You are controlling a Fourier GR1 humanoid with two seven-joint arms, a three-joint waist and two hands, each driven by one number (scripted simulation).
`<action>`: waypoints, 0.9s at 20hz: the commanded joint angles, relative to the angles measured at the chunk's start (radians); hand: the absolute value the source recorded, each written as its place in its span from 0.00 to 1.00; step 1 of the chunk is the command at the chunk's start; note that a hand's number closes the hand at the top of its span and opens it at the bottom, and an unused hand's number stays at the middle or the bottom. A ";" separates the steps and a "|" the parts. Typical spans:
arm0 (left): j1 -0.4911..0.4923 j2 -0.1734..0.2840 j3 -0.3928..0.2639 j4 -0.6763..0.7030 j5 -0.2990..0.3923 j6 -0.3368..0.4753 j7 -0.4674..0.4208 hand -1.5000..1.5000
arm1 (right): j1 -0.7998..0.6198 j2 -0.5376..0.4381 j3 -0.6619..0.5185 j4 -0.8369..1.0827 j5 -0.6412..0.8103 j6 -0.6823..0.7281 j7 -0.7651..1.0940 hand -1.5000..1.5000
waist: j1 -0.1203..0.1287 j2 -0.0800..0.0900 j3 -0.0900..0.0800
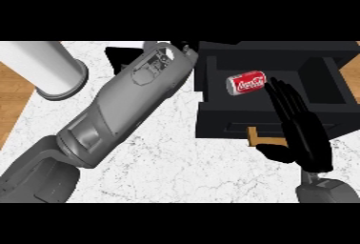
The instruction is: Pick up the can, place it into the drawer and close the drawer
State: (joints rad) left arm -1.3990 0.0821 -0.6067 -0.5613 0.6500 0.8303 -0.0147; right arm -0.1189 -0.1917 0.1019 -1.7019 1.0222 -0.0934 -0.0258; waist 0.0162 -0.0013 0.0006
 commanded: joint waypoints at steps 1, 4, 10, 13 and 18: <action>-0.003 0.065 -0.008 -0.082 -0.024 0.000 0.100 0.00 | -0.073 0.069 0.010 0.186 0.080 -0.124 0.004 0.00 | 0.017 -0.004 0.000; 0.073 0.115 -0.050 -0.212 -0.060 0.011 0.152 0.00 | -0.093 0.042 -0.035 0.289 0.057 -0.162 -0.056 0.00 | 0.022 -0.007 0.000; 0.128 0.225 -0.031 -0.315 -0.075 -0.009 0.200 0.00 | -0.214 0.024 -0.102 0.496 0.081 -0.238 -0.084 0.00 | 0.027 -0.004 0.000; 0.131 0.254 -0.039 -0.363 -0.074 -0.024 0.254 0.00 | -0.252 0.042 -0.112 0.616 0.119 -0.308 -0.088 0.00 | 0.043 -0.003 0.001; 0.208 0.316 -0.031 -0.432 -0.082 -0.060 0.248 0.00 | -0.389 0.032 -0.164 0.792 0.156 -0.408 -0.099 0.00 | 0.054 0.006 0.001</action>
State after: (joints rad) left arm -1.2369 0.3428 -0.6373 -0.9273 0.5698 0.8008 0.2086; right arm -0.4668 -0.1693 -0.0295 -1.0797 1.1707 -0.4533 -0.1230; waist 0.0584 -0.0192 -0.0208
